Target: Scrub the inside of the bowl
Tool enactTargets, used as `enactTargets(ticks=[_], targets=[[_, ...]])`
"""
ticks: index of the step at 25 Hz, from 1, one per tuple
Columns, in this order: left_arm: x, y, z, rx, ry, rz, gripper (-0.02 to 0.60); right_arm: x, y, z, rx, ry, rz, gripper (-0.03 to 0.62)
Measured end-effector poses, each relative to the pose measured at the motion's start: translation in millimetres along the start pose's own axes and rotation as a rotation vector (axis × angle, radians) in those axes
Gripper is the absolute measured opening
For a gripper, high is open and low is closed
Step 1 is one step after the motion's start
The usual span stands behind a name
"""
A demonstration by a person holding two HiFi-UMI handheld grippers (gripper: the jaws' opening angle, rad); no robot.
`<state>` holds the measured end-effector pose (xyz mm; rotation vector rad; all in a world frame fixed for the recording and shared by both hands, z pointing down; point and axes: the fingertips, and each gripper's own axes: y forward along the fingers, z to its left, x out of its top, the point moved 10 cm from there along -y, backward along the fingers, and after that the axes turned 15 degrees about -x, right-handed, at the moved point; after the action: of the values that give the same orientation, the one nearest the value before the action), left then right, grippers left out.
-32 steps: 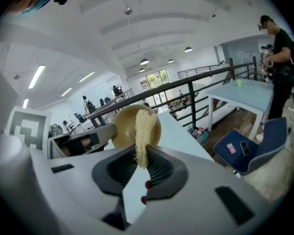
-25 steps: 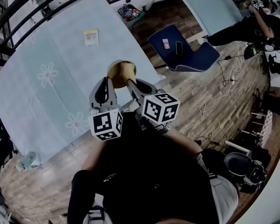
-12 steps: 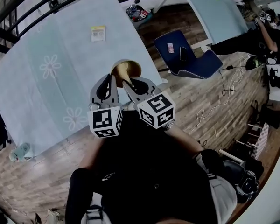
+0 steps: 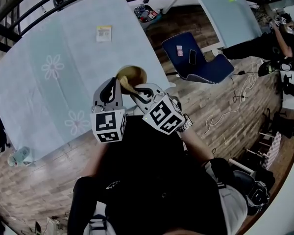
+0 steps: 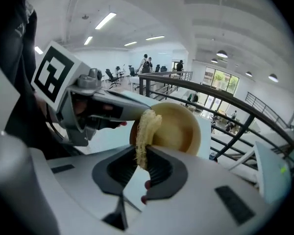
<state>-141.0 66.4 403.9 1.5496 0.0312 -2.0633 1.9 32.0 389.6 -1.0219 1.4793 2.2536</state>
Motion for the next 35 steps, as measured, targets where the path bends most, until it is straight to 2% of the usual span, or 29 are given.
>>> enactTargets(ticks=[3, 6, 9, 11, 16, 21, 27, 31, 35], targets=[[-0.9, -0.7, 0.3, 0.013, 0.007, 0.015, 0.018, 1.7, -6.4, -3.3, -0.030, -0.029, 0.004, 0.049], [0.2, -0.2, 1.4, 0.007, 0.026, 0.036, 0.018, 10.3, -10.7, -9.0, -0.113, -0.047, 0.006, 0.049], [0.4, 3.6, -1.4, -0.012, 0.056, 0.051, 0.018, 16.7, -10.3, -17.6, -0.249, -0.100, 0.086, 0.049], [1.2, 5.2, -4.5, -0.022, 0.069, 0.052, 0.018, 18.6, -10.7, -21.4, -0.309, -0.119, 0.158, 0.049], [2.7, 11.9, -8.8, -0.041, 0.041, 0.041, 0.018, 16.1, -8.2, -19.3, -0.343, -0.121, 0.247, 0.049], [2.9, 9.3, -9.4, -0.036, 0.027, 0.035, 0.020, 8.5, -4.9, -10.1, -0.311, -0.094, 0.270, 0.049], [2.7, 5.8, -6.4, -0.018, 0.022, 0.025, 0.020, 4.0, 0.8, 3.3, -0.170, -0.005, 0.284, 0.049], [2.0, 1.8, -8.2, -0.014, 0.019, 0.014, 0.020, -0.2, 0.7, 6.3, -0.073, 0.140, 0.249, 0.049], [0.0, 3.5, -8.4, -0.014, 0.008, 0.004, 0.020, -9.0, 1.9, -0.5, 0.046, 0.399, 0.177, 0.049]])
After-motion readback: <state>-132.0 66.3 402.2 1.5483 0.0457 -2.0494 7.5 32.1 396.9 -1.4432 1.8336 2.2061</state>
